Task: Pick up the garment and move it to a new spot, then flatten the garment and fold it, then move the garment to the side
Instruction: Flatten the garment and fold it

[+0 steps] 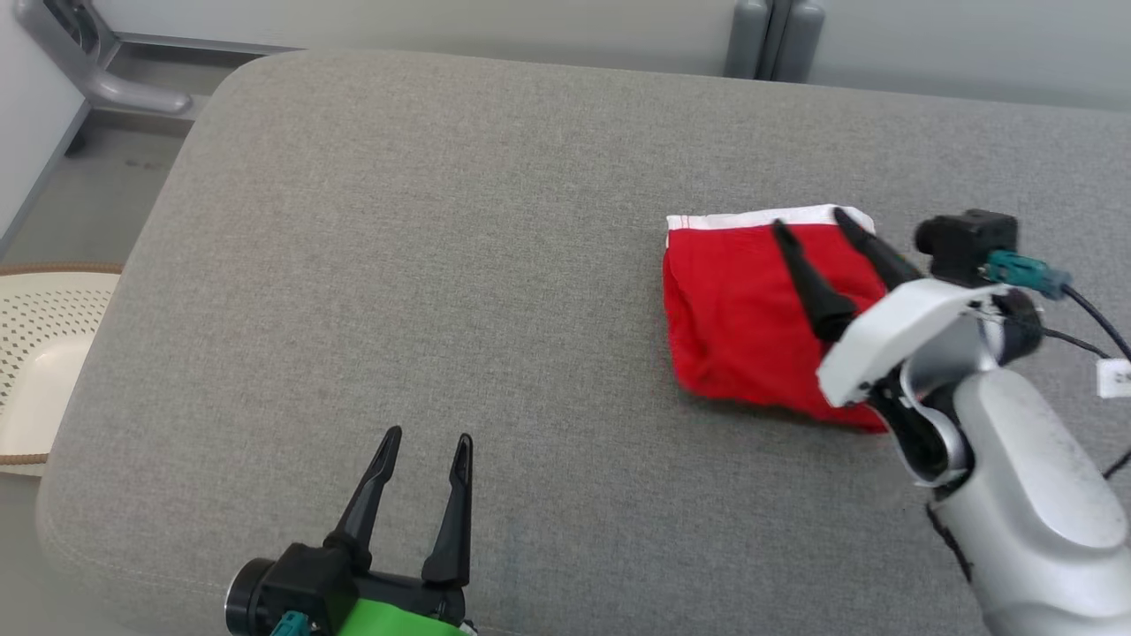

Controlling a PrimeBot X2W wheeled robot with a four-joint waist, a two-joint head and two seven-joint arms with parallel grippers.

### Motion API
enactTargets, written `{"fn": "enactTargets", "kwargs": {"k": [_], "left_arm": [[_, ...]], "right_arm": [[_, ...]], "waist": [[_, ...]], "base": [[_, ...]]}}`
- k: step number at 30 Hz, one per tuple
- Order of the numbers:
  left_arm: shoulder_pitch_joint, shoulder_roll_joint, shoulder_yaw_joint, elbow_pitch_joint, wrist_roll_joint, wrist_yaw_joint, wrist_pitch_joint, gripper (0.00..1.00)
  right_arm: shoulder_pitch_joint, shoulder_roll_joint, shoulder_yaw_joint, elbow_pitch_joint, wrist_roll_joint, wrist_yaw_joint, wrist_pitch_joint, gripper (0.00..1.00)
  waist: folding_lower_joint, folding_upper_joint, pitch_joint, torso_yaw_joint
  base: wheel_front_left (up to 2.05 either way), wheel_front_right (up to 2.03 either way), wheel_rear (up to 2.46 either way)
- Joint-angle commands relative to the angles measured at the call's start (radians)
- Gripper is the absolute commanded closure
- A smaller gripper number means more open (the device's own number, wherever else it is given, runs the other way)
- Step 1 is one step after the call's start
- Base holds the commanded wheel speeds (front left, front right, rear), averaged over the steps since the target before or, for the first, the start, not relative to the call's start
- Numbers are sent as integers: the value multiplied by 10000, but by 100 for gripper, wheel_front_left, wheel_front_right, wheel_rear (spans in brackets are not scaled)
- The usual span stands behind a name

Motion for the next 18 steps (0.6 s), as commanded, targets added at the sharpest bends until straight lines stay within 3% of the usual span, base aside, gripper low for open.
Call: {"fn": "enactTargets", "kwargs": {"k": [1, 4, 6, 7, 9, 11, 12, 13, 15, 18], "left_arm": [[163, 5, 29, -21, 24, 29, -25, 0], [248, 5, 41, -32, 25, 31, -25, 0], [274, 5, 26, -17, 17, 29, -25, 0], [291, 5, 12, -2, 16, 38, -25, 0], [303, 5, -17, -8, -19, 77, -25, 0], [309, 5, -43, -6, -35, 98, -25, 0], [322, 5, -46, -16, -42, 101, -25, 0], [347, 5, -34, -26, -50, 107, -25, 0], [397, 5, 10, -27, -62, 119, -25, 0], [464, 5, 51, 11, -37, 108, -25, 0]], "right_arm": [[357, -263, -268, -59, -674, -2, -367, 0], [775, -457, -747, 163, -1956, -2, -932, 0], [1057, -329, -955, 529, -2486, -2, -1198, 24], [1165, -280, -956, 741, -2718, -2, -1327, 43], [1267, -81, -921, 1157, -2973, -5, -1553, 55], [1353, 137, -850, 1541, -3147, -5, -1841, 56], [1386, 225, -800, 1706, -3209, -5, -1955, 62], [1424, 381, -771, 1957, -3231, -7, -2063, 69], [1409, 548, -611, 2391, -3412, -5, -2239, 100], [1301, 848, -310, 3109, -3435, -5, -2406, 100]], "waist": [[0, 0, -100, 19], [0, 0, -176, 52], [0, 0, -233, 93], [0, 0, -261, 118], [0, 0, -292, 156], [0, 0, -340, 198], [0, 0, -351, 207], [0, 0, -364, 207], [0, 0, -396, 176], [0, 0, -442, 115]], "base": [[0, 0, 0], [0, 0, 0], [0, 0, 0], [0, 0, 0], [0, 0, 0], [0, 0, 0], [0, 0, 0], [0, 0, 0], [0, 0, 0], [0, 0, 0]]}}
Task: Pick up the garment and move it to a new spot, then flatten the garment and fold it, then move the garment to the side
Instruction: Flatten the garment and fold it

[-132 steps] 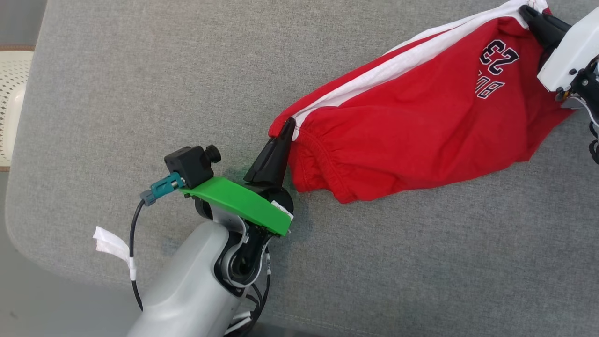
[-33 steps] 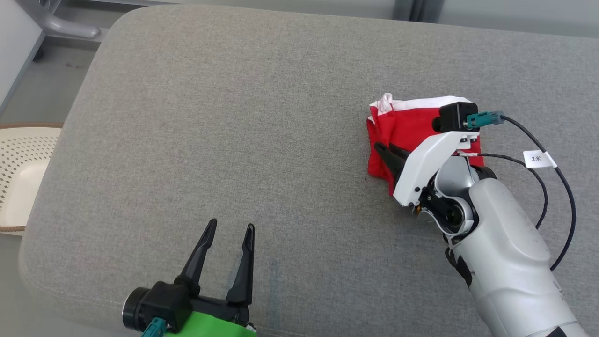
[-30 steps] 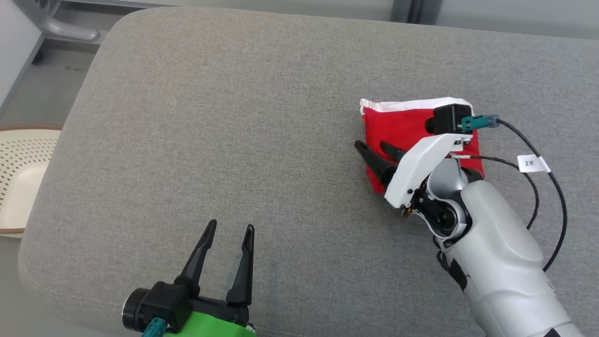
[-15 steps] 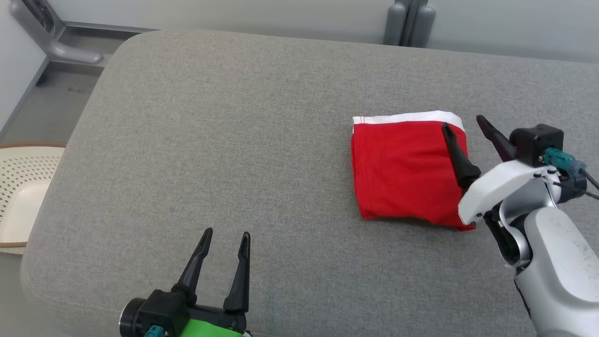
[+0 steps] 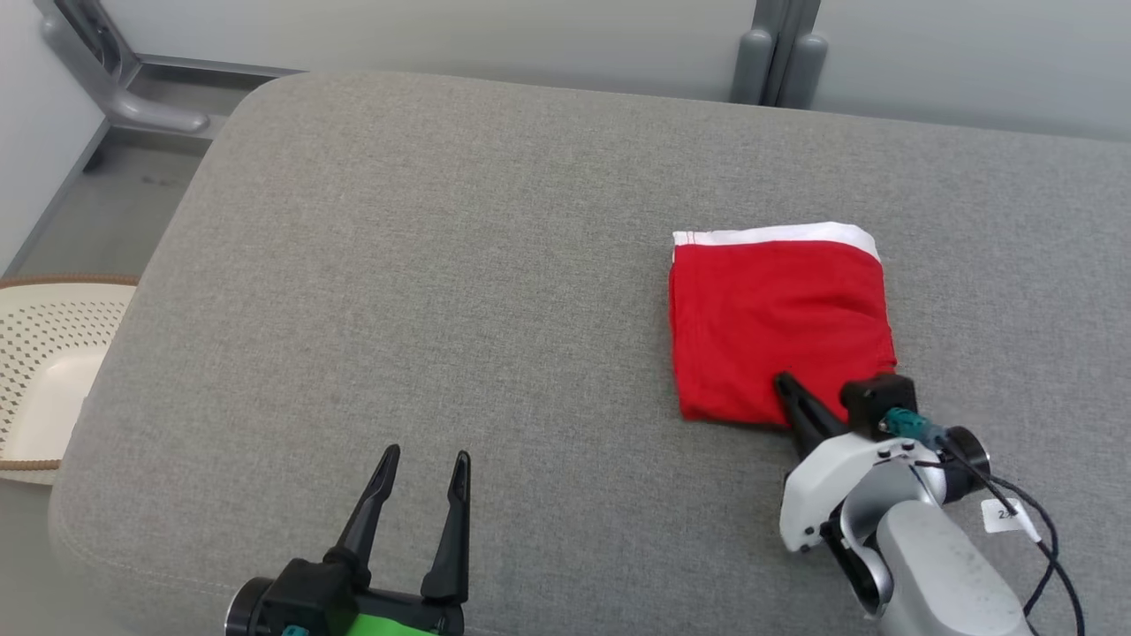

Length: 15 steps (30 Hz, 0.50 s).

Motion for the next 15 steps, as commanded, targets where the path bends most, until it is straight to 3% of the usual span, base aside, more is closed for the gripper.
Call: {"fn": "enactTargets", "kwargs": {"k": [1, 9, 14, 15], "left_arm": [[158, 6, 41, 8, -23, 27, -25, 0], [320, 6, 239, 69, 76, 56, -26, 0], [684, 6, 473, 3, 145, 158, -26, 0], [770, 6, 532, -23, 142, 180, -26, 0]], "right_arm": [[-61, 54, 108, 267, -50, -12, -21, 100], [-39, 397, 727, 1415, 415, -12, -485, 100], [575, 428, 674, 520, 745, -12, -1115, 100], [745, 419, 621, 238, 754, -12, -1186, 91]], "waist": [[0, -1, -29, -41], [0, -1, -352, -295], [0, -1, -962, -684], [0, -1, -1101, -777]], "base": [[0, 0, 0], [0, 0, 0], [0, 0, 0], [0, 0, 0]]}}
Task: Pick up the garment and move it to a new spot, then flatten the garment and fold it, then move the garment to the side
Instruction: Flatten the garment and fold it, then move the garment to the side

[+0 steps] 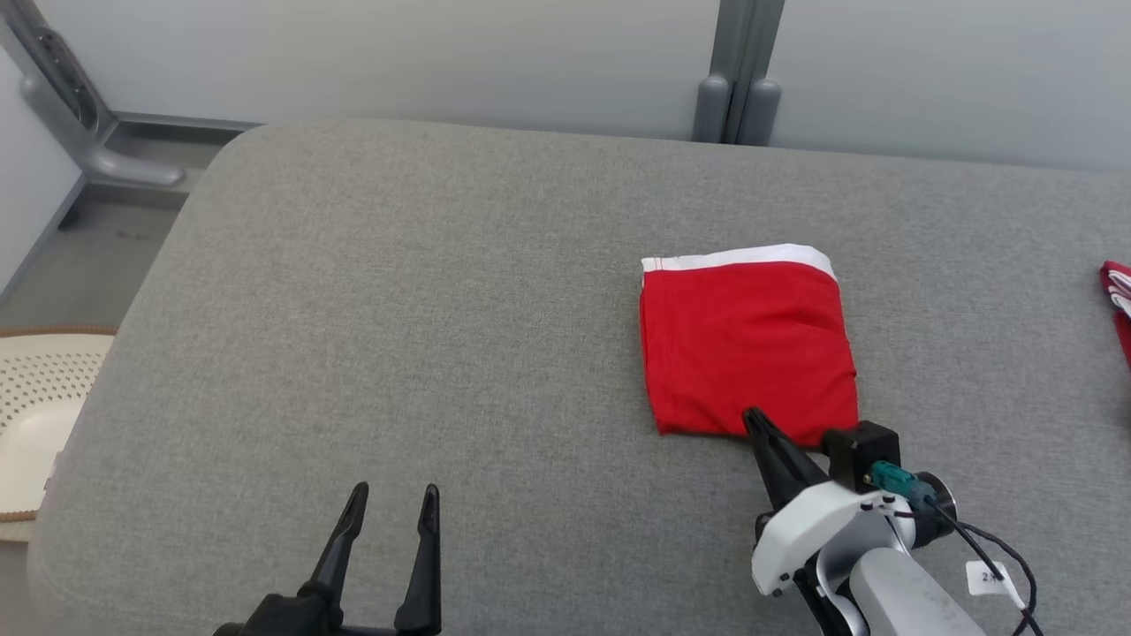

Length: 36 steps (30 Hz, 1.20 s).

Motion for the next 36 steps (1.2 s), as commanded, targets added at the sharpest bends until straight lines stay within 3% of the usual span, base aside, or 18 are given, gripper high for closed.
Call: {"fn": "enactTargets", "kwargs": {"k": [1, 2, 4, 9, 14, 19, 32, 36], "left_arm": [[274, 8, 123, -96, 40, 93, -26, 0], [373, 8, 194, -119, 57, 105, -26, 0], [517, 8, 350, -230, 170, 97, -26, 0], [801, 8, 876, -458, 339, -34, -26, 0], [1094, 8, 1252, -415, 539, -324, -26, 0], [1389, 8, 1524, -303, 590, -574, -26, 0], [1486, 8, 1595, -200, 497, -693, -26, 0], [1357, 8, 1577, -216, 504, -706, -26, 0]], "right_arm": [[429, -109, -113, -529, -43, -12, -140, 76], [653, -177, -231, -905, -72, -14, -189, 58], [1237, -347, -542, -1859, -161, -12, -260, 0], [2867, -798, -1826, -4291, -291, -12, -294, 0], [4224, -1025, -2929, -5423, -399, -8, -298, 0], [5086, -803, -3519, -5509, -672, -8, -300, 0], [4983, -642, -3239, -5192, -630, -8, -302, 0], [4725, -430, -3318, -5095, 130, -8, -302, 0]], "waist": [[0, 0, -561, -456], [0, 0, -674, -551], [0, 0, -843, -731], [0, 0, -1081, -1033], [0, 0, -1173, -1227], [0, 0, -1318, -1388], [0, 0, -1313, -1586], [0, 0, -1175, -1487]], "base": [[0, 0, 0], [0, 0, 0], [0, 0, 0], [0, 0, 0], [0, 0, 0], [0, 0, 0], [0, 0, 0], [0, 0, 0]]}}
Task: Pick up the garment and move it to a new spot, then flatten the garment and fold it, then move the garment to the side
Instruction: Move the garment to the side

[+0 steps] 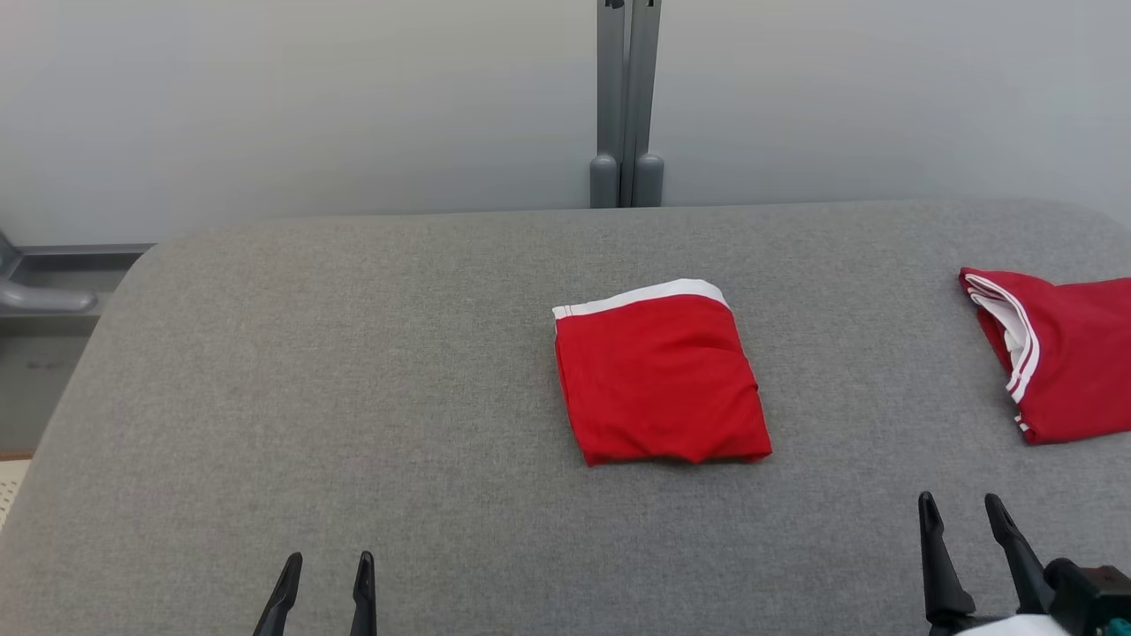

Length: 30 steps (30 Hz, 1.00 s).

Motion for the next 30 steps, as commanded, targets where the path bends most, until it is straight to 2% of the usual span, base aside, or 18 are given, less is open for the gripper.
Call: {"fn": "enactTargets", "kwargs": {"k": [1, 3, 4, 8, 11, 14, 18, 24, 28, 29, 30], "left_arm": [[-75, 10, 10, -23, -32, -40, -26, 0], [-132, 10, -39, -9, 10, -44, -26, 0], [-176, 10, -81, 1, 21, -40, -26, 0], [-448, 8, -373, 96, -8, -79, -26, 0], [-822, 8, -736, 143, -84, -102, -26, 0], [-1166, 13, -1061, 260, -183, -102, -26, 0], [-1600, 11, -1451, 319, -314, -116, -26, 0], [-1848, 11, -1737, 418, -439, -127, -26, 0], [-1869, 11, -1662, 426, -474, -129, -26, 0], [-1858, 11, -1625, 419, -466, -129, -26, 0], [-1835, 11, -1557, 393, -466, -130, -26, 0]], "right_arm": [[-347, 37, 77, 31, 348, -2, -24, 0], [-784, 71, 299, 304, 1220, -2, 102, 0], [-1177, 75, 422, 434, 1789, -2, 562, 0], [-2876, -114, 559, 934, 3144, -2, 3208, 0], [-4218, -9, 399, 1650, 3521, 0, 5106, 0], [-5505, 104, 99, 2646, 3177, -2, 6252, 0], [-6735, 199, -425, 4051, 2341, -2, 6807, 0], [-7766, 179, -1269, 5895, 972, -2, 6728, 0], [-8120, 295, -1708, 6841, 832, -2, 6730, 0], [-8206, 325, -1824, 6944, 987, -2, 6623, 91], [-8275, 361, -1933, 7050, 1177, -2, 6544, 100]], "waist": [[0, 0, 114, 52], [0, 0, 257, 91], [0, 0, 346, 107], [0, 0, 753, 286], [0, 0, 1199, 587], [0, 0, 1558, 999], [0, 0, 2002, 1603], [0, 0, 2380, 2203], [0, 0, 2446, 2299], [0, 0, 2443, 2274], [0, 0, 2435, 2196]], "base": [[0, 0, 0], [0, 0, 0], [0, 0, 0], [0, 0, 0], [0, 0, 0], [0, 0, 0], [0, 0, 0], [0, 0, 0], [0, 0, 0], [0, 0, 0], [0, 0, 0]]}}
